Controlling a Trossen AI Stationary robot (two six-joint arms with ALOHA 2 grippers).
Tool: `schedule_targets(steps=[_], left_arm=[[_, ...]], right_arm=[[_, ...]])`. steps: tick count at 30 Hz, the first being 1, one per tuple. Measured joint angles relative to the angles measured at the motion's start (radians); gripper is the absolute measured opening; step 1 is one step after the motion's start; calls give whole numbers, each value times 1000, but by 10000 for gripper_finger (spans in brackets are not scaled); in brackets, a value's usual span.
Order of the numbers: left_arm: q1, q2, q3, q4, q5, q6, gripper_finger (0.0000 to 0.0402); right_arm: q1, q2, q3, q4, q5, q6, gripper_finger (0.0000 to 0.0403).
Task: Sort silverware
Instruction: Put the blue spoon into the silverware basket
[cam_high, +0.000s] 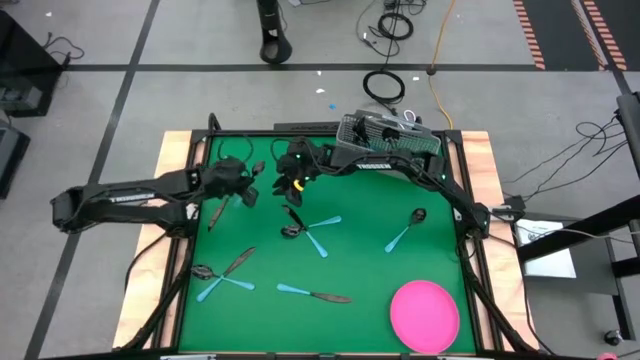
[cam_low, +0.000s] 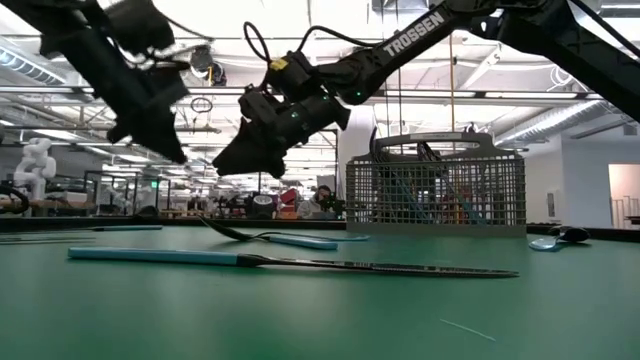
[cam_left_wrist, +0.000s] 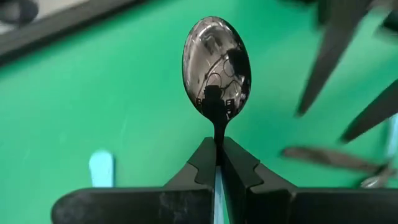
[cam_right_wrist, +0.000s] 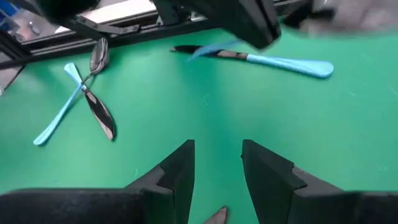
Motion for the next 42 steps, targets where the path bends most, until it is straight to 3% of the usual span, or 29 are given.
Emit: schedule_targets(steps=[11, 16, 20, 31, 42], left_arm=[[-2, -177, -38, 320, 112, 80, 6], [-2, -264, -138, 351, 78, 108, 6], [-2, -338, -249, 558, 109, 72, 6], [-2, -360, -360, 832, 187, 86, 5], [-2, -360, -360, 855, 212, 93, 5]], right_arm=[[4, 0, 0, 148, 0, 74, 123], [3, 0, 0, 198, -97, 84, 123], [-2, 0, 0, 261, -102, 91, 123], [5, 0, 0, 381, -100, 131, 123], [11, 0, 0, 483, -104, 186, 123]])
